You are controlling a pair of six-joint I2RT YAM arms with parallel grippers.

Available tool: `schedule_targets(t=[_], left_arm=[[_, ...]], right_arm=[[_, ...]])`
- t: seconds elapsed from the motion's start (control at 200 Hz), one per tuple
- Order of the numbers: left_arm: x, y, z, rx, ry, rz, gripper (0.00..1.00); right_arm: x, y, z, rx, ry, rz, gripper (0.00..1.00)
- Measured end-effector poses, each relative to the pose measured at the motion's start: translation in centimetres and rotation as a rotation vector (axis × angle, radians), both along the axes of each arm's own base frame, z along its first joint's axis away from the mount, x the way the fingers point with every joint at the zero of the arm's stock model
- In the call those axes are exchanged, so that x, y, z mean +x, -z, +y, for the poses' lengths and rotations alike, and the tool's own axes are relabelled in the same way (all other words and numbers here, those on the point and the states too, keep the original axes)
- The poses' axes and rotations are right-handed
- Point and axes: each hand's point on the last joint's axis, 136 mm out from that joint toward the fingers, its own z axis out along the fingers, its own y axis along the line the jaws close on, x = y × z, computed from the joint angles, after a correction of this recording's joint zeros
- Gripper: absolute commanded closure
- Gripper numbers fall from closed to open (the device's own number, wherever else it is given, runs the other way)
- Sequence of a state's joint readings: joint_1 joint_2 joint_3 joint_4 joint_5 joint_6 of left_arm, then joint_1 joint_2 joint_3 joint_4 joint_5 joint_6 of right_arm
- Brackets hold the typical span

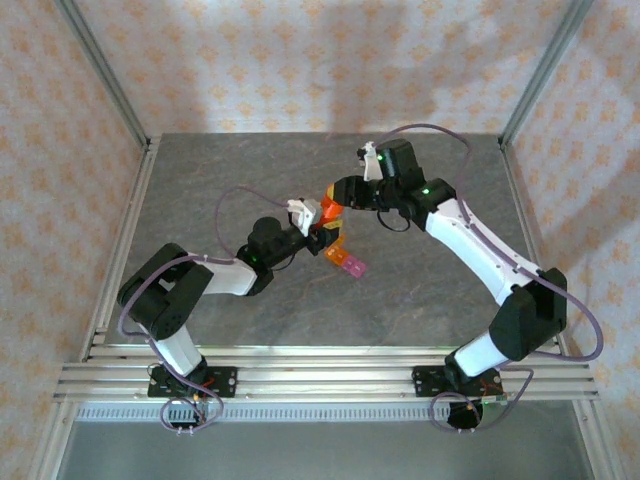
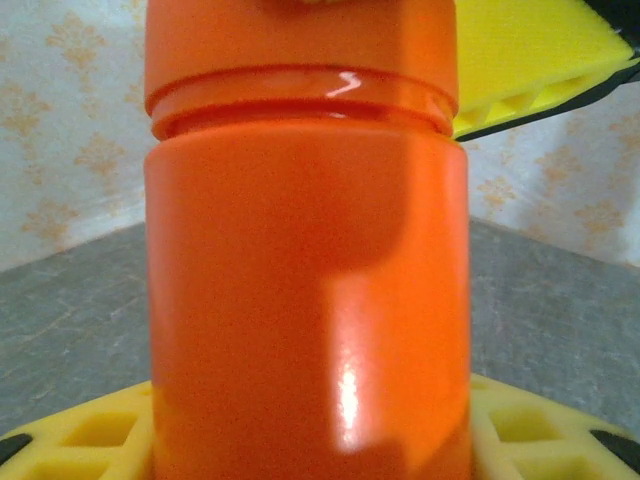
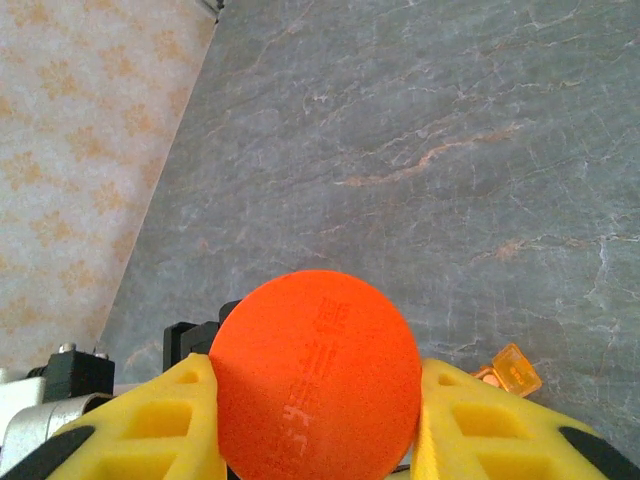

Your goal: Sort the pills into containers

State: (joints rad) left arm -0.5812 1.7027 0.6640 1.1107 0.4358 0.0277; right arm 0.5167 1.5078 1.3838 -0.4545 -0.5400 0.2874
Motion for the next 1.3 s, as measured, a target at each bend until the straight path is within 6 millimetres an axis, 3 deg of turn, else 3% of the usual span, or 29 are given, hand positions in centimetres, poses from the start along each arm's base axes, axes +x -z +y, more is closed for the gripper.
schedule_targets(t=[0.3,0.656,1.016,1.151,1.301], left_arm=[[0.2,0.0,0.1,0.006,-0.020,-0.008,1.00],[0.0,-1.2,-0.1,-0.015,-0.022,-0.052,1.00],[-0.5,-2.0,-0.7,-0.029,-0.001,-0.083,1.00],[-0.7,-2.0,-0.8,-0.030,0.011,-0.082,1.00],[-0.9,-2.1,-0.6,-0.057,0.068,-0.055,1.00]], right_arm=[[0.1,-0.1,0.0,-0.004,0.018,-0.002,0.59],[0.0,-1.4,-0.1,-0.041,0.018,-0.002,0.45],[0.9,-4.9,-0.8,-0.044,0.021,-0.063,0.23],[1.4,-5.8,-1.5,-0.045,0.030,-0.078,0.20],[2.8,-7.3,-3.7,-0.029,0.019,-0.093,0.20]])
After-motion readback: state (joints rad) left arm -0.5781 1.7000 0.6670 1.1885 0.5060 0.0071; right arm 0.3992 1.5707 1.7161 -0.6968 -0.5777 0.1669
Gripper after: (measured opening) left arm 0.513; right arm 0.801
